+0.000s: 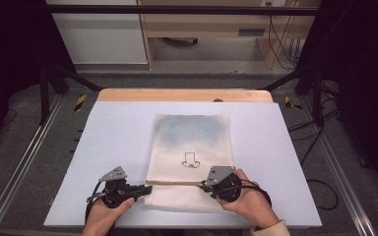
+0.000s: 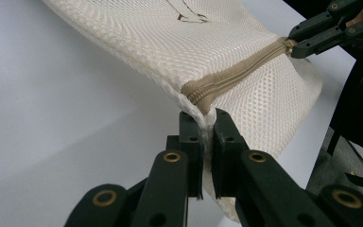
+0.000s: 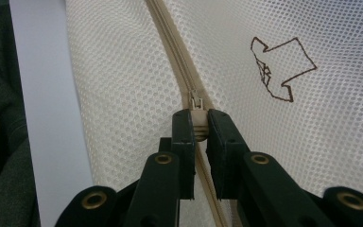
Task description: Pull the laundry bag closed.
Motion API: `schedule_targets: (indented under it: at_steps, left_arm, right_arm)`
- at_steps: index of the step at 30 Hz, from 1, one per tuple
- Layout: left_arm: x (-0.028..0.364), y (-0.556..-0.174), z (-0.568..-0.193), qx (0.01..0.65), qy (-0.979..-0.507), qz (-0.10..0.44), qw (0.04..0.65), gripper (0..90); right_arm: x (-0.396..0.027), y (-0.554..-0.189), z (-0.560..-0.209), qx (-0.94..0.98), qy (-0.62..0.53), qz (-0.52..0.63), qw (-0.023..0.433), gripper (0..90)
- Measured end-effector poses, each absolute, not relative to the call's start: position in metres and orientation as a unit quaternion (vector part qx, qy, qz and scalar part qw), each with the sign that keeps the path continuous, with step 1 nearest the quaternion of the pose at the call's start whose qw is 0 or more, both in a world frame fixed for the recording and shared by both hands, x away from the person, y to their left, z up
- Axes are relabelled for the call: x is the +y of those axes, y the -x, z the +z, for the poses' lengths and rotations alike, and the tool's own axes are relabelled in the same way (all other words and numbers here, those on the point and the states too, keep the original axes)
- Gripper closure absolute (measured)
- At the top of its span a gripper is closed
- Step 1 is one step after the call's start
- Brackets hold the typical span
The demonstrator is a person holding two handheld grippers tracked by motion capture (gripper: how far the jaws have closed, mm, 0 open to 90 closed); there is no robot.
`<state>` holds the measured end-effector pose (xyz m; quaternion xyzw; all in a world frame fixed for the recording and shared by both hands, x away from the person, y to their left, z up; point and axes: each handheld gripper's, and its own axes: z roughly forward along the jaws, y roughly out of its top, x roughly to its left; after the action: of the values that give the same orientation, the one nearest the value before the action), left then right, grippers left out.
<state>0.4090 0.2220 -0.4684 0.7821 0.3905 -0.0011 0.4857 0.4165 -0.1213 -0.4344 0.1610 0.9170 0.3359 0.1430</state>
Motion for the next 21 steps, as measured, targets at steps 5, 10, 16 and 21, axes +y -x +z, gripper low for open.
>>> schedule_targets:
  at_steps: [5, 10, 16, 21]
  left_arm:
    - [0.221, -0.409, -0.469, 0.39, -0.783, -0.003, 0.485, 84.8]
    - [0.221, -0.409, -0.469, 0.39, -0.783, -0.002, 0.484, 84.8]
    - [0.221, -0.409, -0.469, 0.389, -0.783, -0.002, 0.485, 84.8]
    - [0.22, -0.408, -0.469, 0.388, -0.785, -0.004, 0.484, 84.8]
  right_arm:
    - [-0.126, -0.416, -0.434, 0.916, -0.165, 0.336, 0.143, 81.8]
    - [-0.13, -0.416, -0.434, 0.917, -0.168, 0.333, 0.142, 81.8]
    - [-0.136, -0.416, -0.434, 0.916, -0.172, 0.332, 0.144, 81.8]
    - [-0.139, -0.415, -0.433, 0.914, -0.176, 0.335, 0.144, 81.8]
